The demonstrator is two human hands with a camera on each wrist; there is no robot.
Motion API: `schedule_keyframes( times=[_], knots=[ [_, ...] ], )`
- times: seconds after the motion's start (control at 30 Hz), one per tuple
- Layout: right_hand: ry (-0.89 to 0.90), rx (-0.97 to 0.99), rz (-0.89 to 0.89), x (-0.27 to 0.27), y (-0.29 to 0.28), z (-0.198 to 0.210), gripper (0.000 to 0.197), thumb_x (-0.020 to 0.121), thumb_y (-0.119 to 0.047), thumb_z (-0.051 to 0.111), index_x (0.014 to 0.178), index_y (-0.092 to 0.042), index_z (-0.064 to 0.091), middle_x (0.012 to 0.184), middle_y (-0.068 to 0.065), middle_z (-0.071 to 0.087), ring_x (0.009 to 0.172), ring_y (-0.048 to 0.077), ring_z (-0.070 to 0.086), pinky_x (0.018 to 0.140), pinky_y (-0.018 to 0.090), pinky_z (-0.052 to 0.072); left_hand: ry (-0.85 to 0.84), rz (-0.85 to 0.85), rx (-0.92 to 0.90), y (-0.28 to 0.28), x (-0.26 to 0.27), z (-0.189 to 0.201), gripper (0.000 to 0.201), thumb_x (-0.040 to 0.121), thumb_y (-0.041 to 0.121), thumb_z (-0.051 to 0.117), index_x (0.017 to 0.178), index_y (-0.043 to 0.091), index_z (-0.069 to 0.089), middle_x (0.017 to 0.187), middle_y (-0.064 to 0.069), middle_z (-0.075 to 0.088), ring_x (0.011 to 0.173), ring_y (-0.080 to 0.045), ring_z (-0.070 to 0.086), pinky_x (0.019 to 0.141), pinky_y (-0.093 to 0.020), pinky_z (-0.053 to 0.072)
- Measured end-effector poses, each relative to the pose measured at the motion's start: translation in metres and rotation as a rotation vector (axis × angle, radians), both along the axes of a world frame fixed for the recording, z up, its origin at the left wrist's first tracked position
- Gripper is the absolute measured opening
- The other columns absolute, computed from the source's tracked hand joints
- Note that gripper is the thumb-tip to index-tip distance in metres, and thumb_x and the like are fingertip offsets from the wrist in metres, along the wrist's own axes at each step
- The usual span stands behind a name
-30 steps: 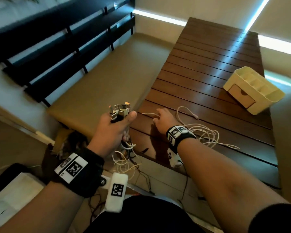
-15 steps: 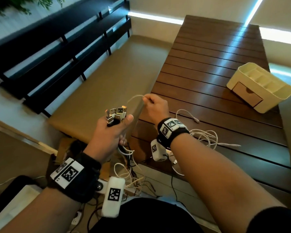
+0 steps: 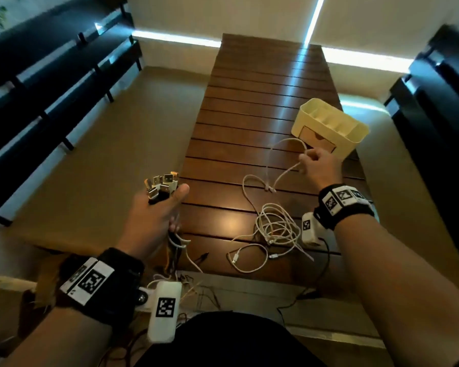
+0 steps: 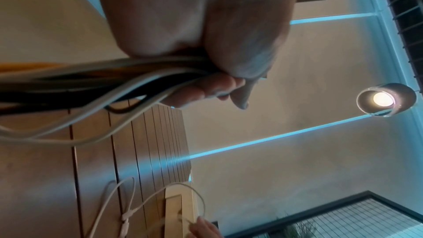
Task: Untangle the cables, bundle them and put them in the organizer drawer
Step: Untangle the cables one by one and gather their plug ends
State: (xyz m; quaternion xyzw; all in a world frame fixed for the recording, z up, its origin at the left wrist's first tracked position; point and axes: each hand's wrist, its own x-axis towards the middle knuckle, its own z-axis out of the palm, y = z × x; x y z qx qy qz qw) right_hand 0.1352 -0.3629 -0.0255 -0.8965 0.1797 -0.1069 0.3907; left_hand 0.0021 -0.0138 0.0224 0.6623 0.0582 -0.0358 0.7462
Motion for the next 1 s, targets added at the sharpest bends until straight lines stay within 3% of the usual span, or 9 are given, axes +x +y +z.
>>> schedule_keyframes(
  times=[0.1, 0.17, 0.23, 0.33, 0.43, 0.6, 0.77, 0.87, 1.0],
  knots=[
    [0.164, 0.055, 0.088, -0.019, -0.010, -0.012, 0.034, 0.094, -0.027, 0.063, 0.127, -0.016, 0.064, 0.109, -0.002, 0.070, 0.085, 0.012, 0.070, 0.087, 0.032, 0.055, -0.004, -0.041, 0.020, -0.016, 0.002, 0.003, 0.026, 0.090, 0.030, 0.065, 0.083, 0.011, 0.050, 0.051, 0.000, 0.034, 0.043, -0.016, 0.034, 0.048, -0.029, 0.037],
    [0.193, 0.023, 0.090, -0.035, -0.013, -0.020, 0.038, 0.093, -0.027, 0.063, 0.129, -0.016, 0.063, 0.113, 0.001, 0.072, 0.096, 0.015, 0.070, 0.095, 0.038, 0.054, -0.001, -0.048, 0.020, -0.023, 0.002, 0.004, 0.027, 0.090, 0.030, 0.065, 0.079, 0.012, 0.048, 0.050, 0.002, 0.034, 0.042, -0.015, 0.034, 0.048, -0.029, 0.038],
    [0.144, -0.086, 0.109, -0.054, -0.010, -0.025, 0.032, 0.093, -0.026, 0.064, 0.122, -0.015, 0.069, 0.112, 0.004, 0.073, 0.102, 0.019, 0.067, 0.098, 0.038, 0.052, 0.016, -0.049, 0.020, -0.029, 0.001, 0.005, 0.027, 0.089, 0.032, 0.066, 0.077, 0.015, 0.048, 0.049, 0.003, 0.035, 0.042, -0.014, 0.035, 0.049, -0.029, 0.039],
    [0.003, -0.054, 0.296, -0.087, 0.011, -0.026, 0.015, 0.091, -0.018, 0.069, 0.104, -0.014, 0.074, 0.098, -0.001, 0.072, 0.088, 0.013, 0.067, 0.084, 0.033, 0.057, 0.033, -0.042, 0.021, -0.034, -0.002, 0.005, 0.023, 0.089, 0.031, 0.065, 0.078, 0.017, 0.050, 0.048, 0.005, 0.036, 0.042, -0.013, 0.036, 0.048, -0.027, 0.039],
    [0.088, 0.002, 0.494, -0.113, 0.031, -0.026, 0.009, 0.088, -0.027, 0.073, 0.095, -0.022, 0.073, 0.089, -0.010, 0.068, 0.080, 0.005, 0.064, 0.073, 0.027, 0.056, 0.045, -0.031, 0.029, -0.039, -0.006, 0.003, 0.023, 0.092, 0.029, 0.064, 0.078, 0.017, 0.050, 0.049, 0.005, 0.037, 0.043, -0.014, 0.036, 0.049, -0.028, 0.040],
    [0.374, -0.105, 0.649, -0.130, 0.042, -0.054, 0.053, 0.078, -0.041, 0.080, 0.127, -0.039, 0.058, 0.116, -0.016, 0.060, 0.103, 0.006, 0.060, 0.093, 0.034, 0.054, 0.064, -0.015, 0.015, -0.043, -0.016, 0.003, 0.026, 0.086, 0.034, 0.067, 0.079, 0.016, 0.050, 0.050, 0.003, 0.036, 0.043, -0.014, 0.037, 0.048, -0.028, 0.041],
    [0.101, -0.064, 0.548, -0.125, 0.036, -0.049, 0.044, 0.089, -0.017, 0.072, 0.131, -0.018, 0.059, 0.130, -0.008, 0.053, 0.114, 0.004, 0.051, 0.104, 0.024, 0.042, 0.058, 0.004, 0.021, -0.045, -0.024, 0.002, 0.027, 0.085, 0.033, 0.066, 0.074, 0.016, 0.048, 0.048, 0.003, 0.035, 0.042, -0.014, 0.037, 0.047, -0.028, 0.041],
    [-0.122, -0.139, 0.541, -0.129, 0.036, -0.045, 0.028, 0.089, -0.012, 0.071, 0.117, -0.013, 0.067, 0.118, -0.007, 0.054, 0.104, 0.005, 0.054, 0.094, 0.019, 0.046, 0.051, 0.005, 0.010, -0.046, -0.025, 0.003, 0.026, 0.084, 0.034, 0.066, 0.075, 0.016, 0.049, 0.048, 0.003, 0.035, 0.041, -0.014, 0.036, 0.046, -0.028, 0.040],
    [-0.199, -0.187, 0.699, -0.143, 0.054, -0.053, 0.006, 0.087, -0.008, 0.070, 0.092, -0.011, 0.072, 0.098, -0.001, 0.062, 0.085, 0.014, 0.059, 0.074, 0.032, 0.056, 0.044, -0.008, -0.005, -0.047, -0.023, 0.003, 0.026, 0.083, 0.035, 0.067, 0.079, 0.015, 0.050, 0.048, 0.003, 0.035, 0.041, -0.013, 0.036, 0.045, -0.027, 0.041]
  ],
)
